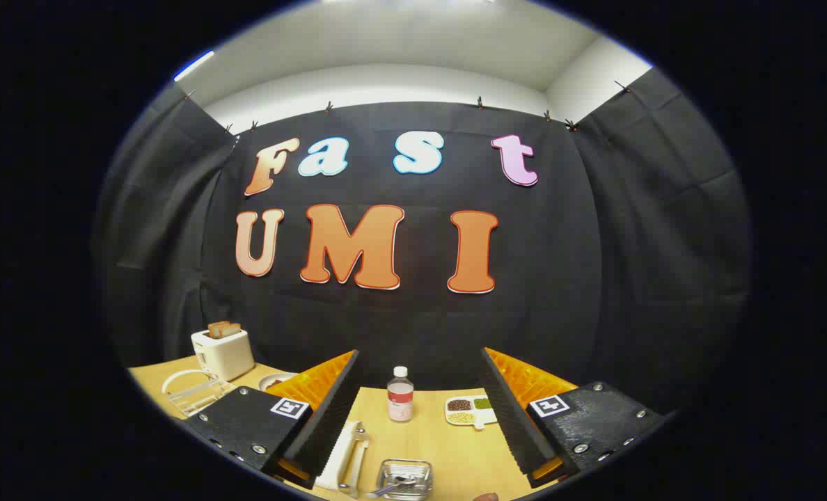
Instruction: Take the plate from the dish rack, then take the spoon from the basket and place it into the plate.
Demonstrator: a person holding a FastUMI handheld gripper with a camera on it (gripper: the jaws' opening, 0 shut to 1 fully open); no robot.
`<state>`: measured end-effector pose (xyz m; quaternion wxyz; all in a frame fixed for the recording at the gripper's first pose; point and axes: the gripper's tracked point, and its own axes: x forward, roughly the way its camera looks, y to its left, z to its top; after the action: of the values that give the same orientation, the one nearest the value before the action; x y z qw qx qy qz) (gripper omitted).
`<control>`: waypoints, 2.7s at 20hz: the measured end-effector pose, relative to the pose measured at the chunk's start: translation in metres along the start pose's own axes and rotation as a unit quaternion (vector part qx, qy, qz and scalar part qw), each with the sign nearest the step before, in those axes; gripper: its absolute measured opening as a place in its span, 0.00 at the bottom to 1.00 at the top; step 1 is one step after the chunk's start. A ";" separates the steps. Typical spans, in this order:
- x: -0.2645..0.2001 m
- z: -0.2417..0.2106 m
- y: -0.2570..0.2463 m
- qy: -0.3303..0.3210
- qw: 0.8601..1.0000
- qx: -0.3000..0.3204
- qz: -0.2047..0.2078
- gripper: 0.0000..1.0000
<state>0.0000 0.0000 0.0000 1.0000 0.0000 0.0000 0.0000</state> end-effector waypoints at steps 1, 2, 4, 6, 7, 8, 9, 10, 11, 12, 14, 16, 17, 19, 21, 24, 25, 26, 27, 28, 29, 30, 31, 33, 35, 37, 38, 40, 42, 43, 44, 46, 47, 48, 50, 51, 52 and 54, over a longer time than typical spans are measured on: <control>-0.012 -0.001 0.008 0.003 1.000 0.002 -0.002 0.99; -0.023 -0.004 0.014 0.009 1.000 0.002 -0.007 0.99; -0.040 -0.003 0.021 0.010 1.000 0.010 -0.018 0.99; -0.053 -0.003 0.022 0.021 0.999 0.037 -0.032 0.99; -0.057 -0.008 0.021 0.034 0.998 0.048 -0.038 0.99; -0.060 -0.013 0.018 0.051 0.996 0.053 -0.046 0.99; -0.064 -0.017 0.013 0.068 0.995 0.055 -0.056 0.99; -0.068 -0.021 0.008 0.085 0.993 0.057 -0.066 0.99; -0.071 -0.021 0.001 0.096 0.990 0.065 -0.079 0.99; -0.076 -0.020 -0.005 0.099 0.988 0.075 -0.092 0.99; -0.080 -0.011 -0.002 0.091 0.986 0.102 -0.093 0.99; -0.081 -0.011 0.006 0.097 0.984 0.123 -0.087 0.98; -0.080 -0.017 0.011 0.112 0.982 0.131 -0.083 0.98; -0.078 -0.031 0.027 0.148 0.977 0.135 -0.070 0.98; -0.066 -0.035 0.048 0.161 0.978 0.119 -0.052 0.99; -0.045 -0.059 0.090 0.205 0.975 0.081 -0.017 0.98; -0.036 -0.063 0.107 0.215 0.974 0.076 -0.004 0.98; -0.028 -0.069 0.123 0.225 0.971 0.074 0.007 0.98; -0.020 -0.075 0.139 0.235 0.969 0.069 0.019 0.98; -0.011 -0.084 0.154 0.244 0.967 0.059 0.028 0.98; -0.001 -0.094 0.162 0.254 0.966 0.047 0.030 0.99; 0.008 -0.105 0.168 0.266 0.963 0.028 0.028 0.99; 0.017 -0.117 0.171 0.278 0.960 0.008 0.023 0.99; 0.027 -0.148 0.177 0.317 0.948 -0.009 0.017 0.99; 0.037 -0.175 0.181 0.357 0.934 -0.010 0.007 0.99; 0.042 -0.194 0.182 0.390 0.921 0.009 -0.010 0.99; 0.042 -0.199 0.183 0.402 0.915 0.020 -0.018 0.99; 0.041 -0.208 0.182 0.416 0.909 0.018 -0.028 0.86; 0.040 -0.213 0.185 0.424 0.905 0.003 -0.029 0.66; 0.041 -0.214 0.180 0.427 0.903 -0.005 -0.043 0.53; 0.040 -0.210 0.180 0.430 0.901 -0.002 -0.049 0.41; 0.043 -0.207 0.183 0.430 0.901 -0.001 -0.062 0.25; 0.042 -0.204 0.183 0.431 0.900 -0.008 -0.065 0.24; 0.045 -0.199 0.183 0.426 0.902 -0.020 -0.067 0.24; 0.053 -0.184 0.178 0.406 0.909 -0.052 -0.076 0.24; 0.058 -0.177 0.176 0.396 0.912 -0.070 -0.079 0.24; 0.061 -0.168 0.174 0.386 0.915 -0.083 -0.080 0.24; 0.063 -0.153 0.172 0.372 0.921 -0.082 -0.080 0.24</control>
<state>0.0629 0.1724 -0.1532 0.9210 -0.0824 0.3723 -0.0803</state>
